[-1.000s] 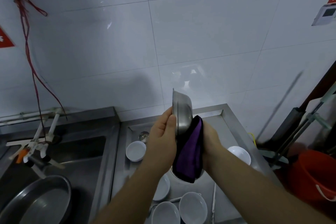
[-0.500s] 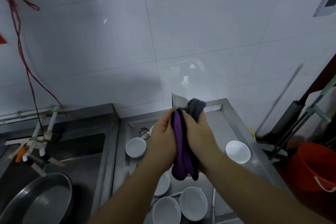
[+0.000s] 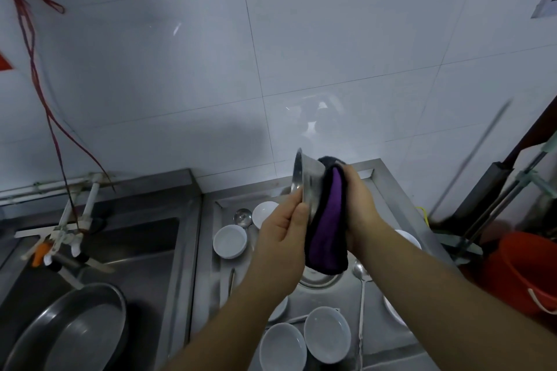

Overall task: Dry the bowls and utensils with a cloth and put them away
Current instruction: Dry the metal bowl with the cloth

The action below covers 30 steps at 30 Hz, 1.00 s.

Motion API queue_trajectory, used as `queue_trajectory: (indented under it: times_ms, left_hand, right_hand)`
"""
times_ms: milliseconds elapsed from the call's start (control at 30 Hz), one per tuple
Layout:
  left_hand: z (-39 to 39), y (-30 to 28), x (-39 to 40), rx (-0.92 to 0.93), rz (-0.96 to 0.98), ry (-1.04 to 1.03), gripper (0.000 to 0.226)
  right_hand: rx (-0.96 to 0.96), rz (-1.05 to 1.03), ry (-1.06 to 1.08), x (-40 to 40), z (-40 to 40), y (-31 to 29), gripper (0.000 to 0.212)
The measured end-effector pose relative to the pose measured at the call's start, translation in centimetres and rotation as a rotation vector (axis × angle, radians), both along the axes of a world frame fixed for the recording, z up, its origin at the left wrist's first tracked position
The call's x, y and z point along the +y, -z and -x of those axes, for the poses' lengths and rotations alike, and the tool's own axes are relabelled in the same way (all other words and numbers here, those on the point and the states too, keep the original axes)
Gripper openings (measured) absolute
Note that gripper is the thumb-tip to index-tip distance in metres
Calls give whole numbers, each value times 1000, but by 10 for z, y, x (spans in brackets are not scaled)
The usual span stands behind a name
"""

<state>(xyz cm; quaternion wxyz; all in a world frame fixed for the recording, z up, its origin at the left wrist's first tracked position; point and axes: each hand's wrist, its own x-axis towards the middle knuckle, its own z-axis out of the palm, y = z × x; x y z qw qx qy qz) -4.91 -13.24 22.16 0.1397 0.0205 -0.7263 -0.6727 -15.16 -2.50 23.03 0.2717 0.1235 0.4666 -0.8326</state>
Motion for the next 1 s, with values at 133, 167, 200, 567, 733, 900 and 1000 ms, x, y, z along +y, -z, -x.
queue_trajectory:
  times_ms: [133,167,200,567,733,900,1000]
  left_hand:
    - [3,0,-4,9,216,56,38]
    - [5,0,-7,9,266,63,39]
    - [6,1,-10,10,323,68,40]
    - [0,26,-41,-53,767,283,41]
    - [-7,36,-52,2,978,330,49]
    - [-3,44,-58,180,1176,241,41]
    - [-2,51,-62,226,1216,189,36]
  right_hand:
    - [-5,6,-96,3,-2,8,51]
    - [-4,11,-115,4,-2,9,51]
    - [-9,0,-134,6,-3,8,50]
    - [5,-160,-105,18,6,13,80]
    - [20,-240,-66,27,10,32,43]
    - [134,-336,59,24,6,51,32]
    - [170,-400,106,23,1,60,15]
